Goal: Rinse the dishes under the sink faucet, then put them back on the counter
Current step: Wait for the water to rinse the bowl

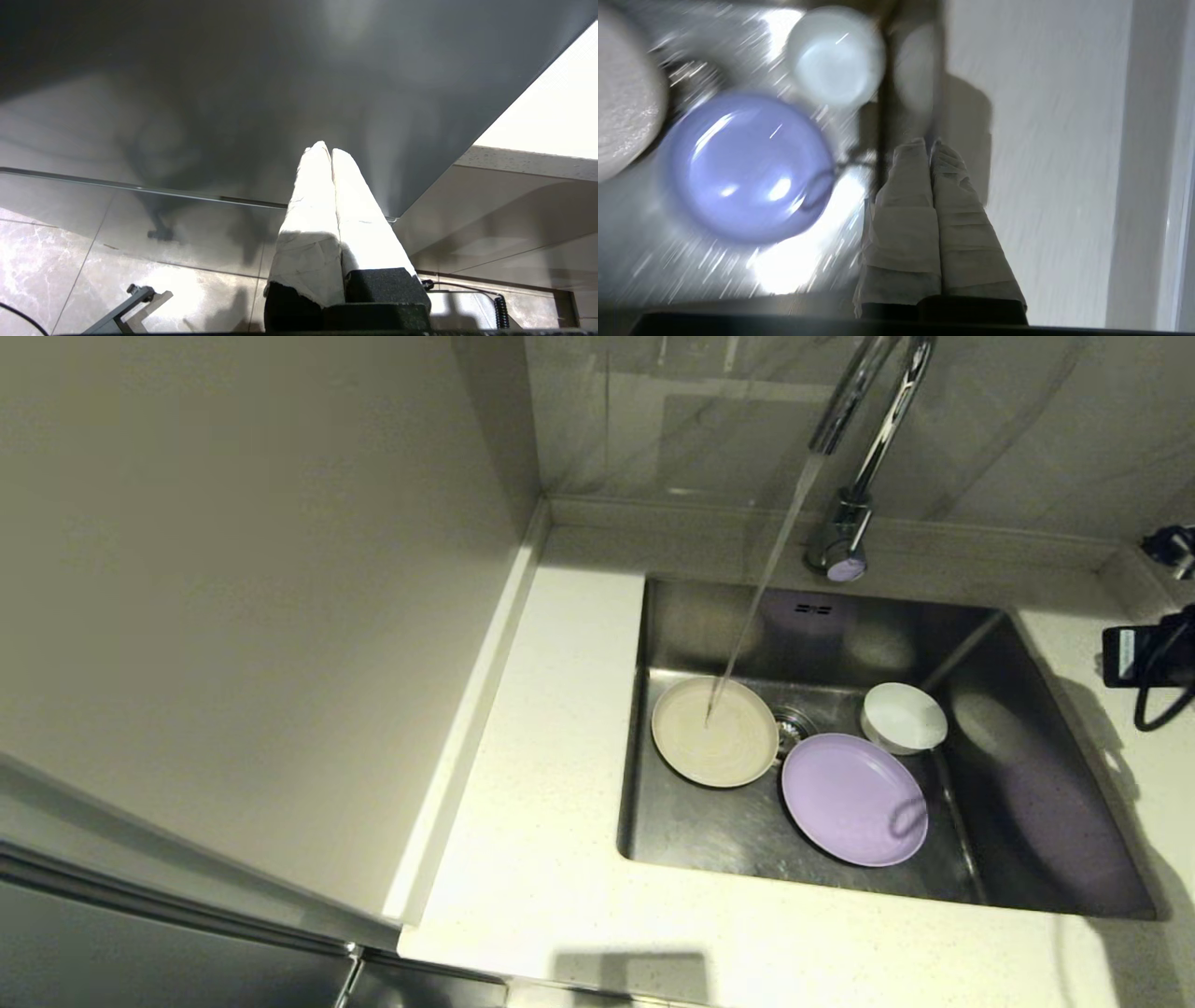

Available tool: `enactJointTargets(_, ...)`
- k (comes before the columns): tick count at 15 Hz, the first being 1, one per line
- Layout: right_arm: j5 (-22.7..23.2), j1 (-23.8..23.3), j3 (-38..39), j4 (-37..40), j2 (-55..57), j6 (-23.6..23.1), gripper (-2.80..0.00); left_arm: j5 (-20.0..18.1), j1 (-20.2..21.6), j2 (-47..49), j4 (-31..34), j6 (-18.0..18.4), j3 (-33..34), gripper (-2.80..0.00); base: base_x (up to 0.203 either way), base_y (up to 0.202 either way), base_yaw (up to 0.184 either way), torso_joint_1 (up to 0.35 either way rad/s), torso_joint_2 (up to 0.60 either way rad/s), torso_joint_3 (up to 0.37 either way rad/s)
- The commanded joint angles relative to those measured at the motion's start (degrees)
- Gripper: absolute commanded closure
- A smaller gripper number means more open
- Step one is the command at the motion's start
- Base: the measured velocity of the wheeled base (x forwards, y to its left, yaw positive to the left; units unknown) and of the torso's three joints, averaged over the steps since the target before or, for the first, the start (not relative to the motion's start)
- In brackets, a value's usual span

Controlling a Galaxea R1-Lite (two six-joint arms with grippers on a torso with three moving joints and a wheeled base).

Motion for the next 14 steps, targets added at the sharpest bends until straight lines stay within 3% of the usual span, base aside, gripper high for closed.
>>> enactJointTargets(1,2.1,1.1,12.2,-0.6,-17.0,0.1,0.00,0.0,0.0,-0.1,0.0,0.0,0.0,0.00,0.000,0.000,0.000,0.000,0.00,0.000)
enactJointTargets(8,4.4,8.9,56.7,-14.1,-56.6,0.3,0.00,0.0,0.0,-0.1,0.0,0.0,0.0,0.00,0.000,0.000,0.000,0.000,0.00,0.000)
enactJointTargets(11,4.1,15.5,69.3,-19.5,-72.1,0.4,0.00,0.0,0.0,-0.1,0.0,0.0,0.0,0.00,0.000,0.000,0.000,0.000,0.00,0.000)
enactJointTargets(14,3.6,17.8,73.5,-13.6,-83.4,-0.5,0.00,0.0,0.0,-0.1,0.0,0.0,0.0,0.00,0.000,0.000,0.000,0.000,0.00,0.000)
